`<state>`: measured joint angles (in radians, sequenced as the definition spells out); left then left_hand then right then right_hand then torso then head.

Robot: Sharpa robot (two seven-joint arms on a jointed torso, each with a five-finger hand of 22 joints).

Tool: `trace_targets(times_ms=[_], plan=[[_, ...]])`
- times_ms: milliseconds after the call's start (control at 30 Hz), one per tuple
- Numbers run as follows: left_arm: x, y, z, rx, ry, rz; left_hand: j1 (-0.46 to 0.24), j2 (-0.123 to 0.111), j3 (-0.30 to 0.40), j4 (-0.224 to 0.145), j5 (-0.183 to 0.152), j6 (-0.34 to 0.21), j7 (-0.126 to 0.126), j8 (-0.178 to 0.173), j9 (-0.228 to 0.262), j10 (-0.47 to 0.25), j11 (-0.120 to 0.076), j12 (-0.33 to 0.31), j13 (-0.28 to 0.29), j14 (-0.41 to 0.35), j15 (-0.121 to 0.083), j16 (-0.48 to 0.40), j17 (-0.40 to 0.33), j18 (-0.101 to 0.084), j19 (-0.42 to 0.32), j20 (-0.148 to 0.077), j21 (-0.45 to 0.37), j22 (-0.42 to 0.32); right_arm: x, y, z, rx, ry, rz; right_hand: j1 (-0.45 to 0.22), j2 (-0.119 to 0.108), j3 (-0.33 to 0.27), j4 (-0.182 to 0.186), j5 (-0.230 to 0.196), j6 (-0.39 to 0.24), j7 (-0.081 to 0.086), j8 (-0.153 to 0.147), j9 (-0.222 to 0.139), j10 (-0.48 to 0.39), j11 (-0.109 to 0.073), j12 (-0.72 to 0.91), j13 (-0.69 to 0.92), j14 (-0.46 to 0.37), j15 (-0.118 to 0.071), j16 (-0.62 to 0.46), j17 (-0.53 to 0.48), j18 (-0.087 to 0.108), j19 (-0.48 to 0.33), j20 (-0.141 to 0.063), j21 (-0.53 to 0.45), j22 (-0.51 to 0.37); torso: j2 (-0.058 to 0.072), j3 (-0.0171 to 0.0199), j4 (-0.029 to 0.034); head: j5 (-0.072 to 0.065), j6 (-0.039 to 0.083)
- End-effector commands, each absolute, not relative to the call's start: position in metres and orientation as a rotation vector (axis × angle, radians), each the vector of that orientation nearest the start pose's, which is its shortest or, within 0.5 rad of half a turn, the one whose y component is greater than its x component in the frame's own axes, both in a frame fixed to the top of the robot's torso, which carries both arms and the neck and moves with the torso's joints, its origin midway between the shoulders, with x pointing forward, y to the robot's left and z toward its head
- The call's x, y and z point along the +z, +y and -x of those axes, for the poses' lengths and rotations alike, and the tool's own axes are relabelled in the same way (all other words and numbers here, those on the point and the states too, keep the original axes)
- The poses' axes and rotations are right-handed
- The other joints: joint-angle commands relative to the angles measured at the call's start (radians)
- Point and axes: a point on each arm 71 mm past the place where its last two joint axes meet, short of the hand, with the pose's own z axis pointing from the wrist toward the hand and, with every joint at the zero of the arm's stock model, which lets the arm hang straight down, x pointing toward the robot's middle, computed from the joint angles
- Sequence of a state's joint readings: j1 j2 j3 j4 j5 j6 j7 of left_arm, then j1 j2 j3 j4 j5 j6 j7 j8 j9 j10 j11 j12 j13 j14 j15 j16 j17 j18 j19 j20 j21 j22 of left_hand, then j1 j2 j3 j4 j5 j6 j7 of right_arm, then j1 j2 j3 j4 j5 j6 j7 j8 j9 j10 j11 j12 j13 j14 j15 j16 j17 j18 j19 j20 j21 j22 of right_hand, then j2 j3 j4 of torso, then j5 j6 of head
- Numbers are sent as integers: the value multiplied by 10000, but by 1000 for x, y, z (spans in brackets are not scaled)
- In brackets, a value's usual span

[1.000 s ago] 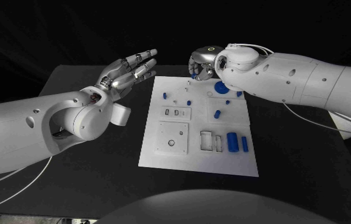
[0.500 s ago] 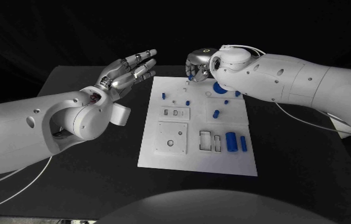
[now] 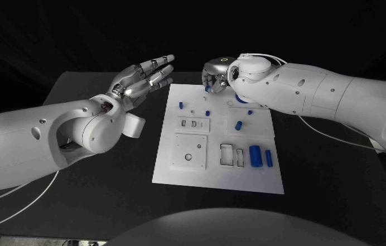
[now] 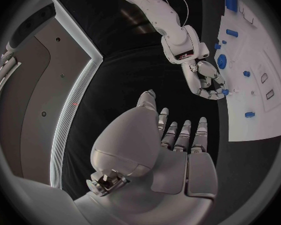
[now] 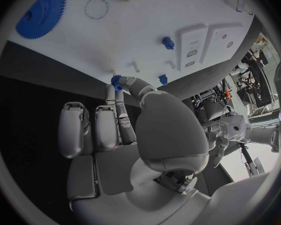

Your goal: Assemble the parts on the task board

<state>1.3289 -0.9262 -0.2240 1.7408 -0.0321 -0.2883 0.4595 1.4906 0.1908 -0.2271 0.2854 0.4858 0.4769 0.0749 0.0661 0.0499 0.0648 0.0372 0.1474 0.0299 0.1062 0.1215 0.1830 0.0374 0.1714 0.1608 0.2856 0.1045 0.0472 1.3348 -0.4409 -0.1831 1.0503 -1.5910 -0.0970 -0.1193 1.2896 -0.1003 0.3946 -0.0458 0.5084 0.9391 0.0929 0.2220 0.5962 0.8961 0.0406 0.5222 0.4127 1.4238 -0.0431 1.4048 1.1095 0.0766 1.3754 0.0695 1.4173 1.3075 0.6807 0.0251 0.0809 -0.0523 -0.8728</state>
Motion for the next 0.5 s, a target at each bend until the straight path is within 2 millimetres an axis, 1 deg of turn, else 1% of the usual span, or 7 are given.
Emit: trace_targets(times_ms=[33,167,333,467,500], plan=[[-165,184,-439,-16846,15461,9337,116,5,59,-23,71,27,47,62,16,-6,86,37,15,-2,62,45,0,43,-18,44,52,-10,-196,-125,-565,3658,17978,4829,35,84,15,-57,-33,-76,14,-50,15,12,74,-56,13,-32,7,-39,-29,-105,-38,-7,-70,392,-2,-8,-8,12,2],[-165,183,-439,-16853,15477,9339,127,6,64,-26,77,68,55,70,21,-5,96,40,14,0,64,50,1,42,-15,44,55,-9,-199,-125,-565,3574,18114,4785,33,72,38,-66,-39,-147,36,-110,32,-77,116,-145,-6,-92,36,-96,-151,-83,-117,14,-139,320,-3,-3,-13,18,2],[-165,183,-438,-16850,15516,9351,153,8,76,-31,89,160,80,93,32,-5,122,49,13,3,69,62,2,40,-15,46,56,-11,-201,-127,-565,3366,18284,4709,0,24,125,-71,-67,-447,106,-380,-33,-342,249,-369,-51,-248,142,-233,-423,-42,-286,98,-291,179,-2,1,-20,23,2],[-165,183,-439,-16837,15535,9360,190,18,98,-31,101,361,119,148,56,-4,166,66,12,8,76,83,4,35,-14,48,59,-13,-203,-128,-565,3220,18382,4668,-13,-26,195,-93,-89,-541,52,-546,-87,-724,369,-579,-71,-421,242,-354,-673,2,-469,190,-450,42,-10,-2,-26,19,2],[-165,183,-439,-16834,15537,9361,199,20,104,-31,103,418,128,164,63,-5,176,68,11,9,79,88,4,34,-12,48,60,-13,-203,-128,-565,3204,18393,4661,-23,-50,210,-100,-93,-634,18,-630,-117,-898,429,-652,-74,-486,287,-394,-758,14,-528,223,-501,1,-11,-1,-27,18,2]])
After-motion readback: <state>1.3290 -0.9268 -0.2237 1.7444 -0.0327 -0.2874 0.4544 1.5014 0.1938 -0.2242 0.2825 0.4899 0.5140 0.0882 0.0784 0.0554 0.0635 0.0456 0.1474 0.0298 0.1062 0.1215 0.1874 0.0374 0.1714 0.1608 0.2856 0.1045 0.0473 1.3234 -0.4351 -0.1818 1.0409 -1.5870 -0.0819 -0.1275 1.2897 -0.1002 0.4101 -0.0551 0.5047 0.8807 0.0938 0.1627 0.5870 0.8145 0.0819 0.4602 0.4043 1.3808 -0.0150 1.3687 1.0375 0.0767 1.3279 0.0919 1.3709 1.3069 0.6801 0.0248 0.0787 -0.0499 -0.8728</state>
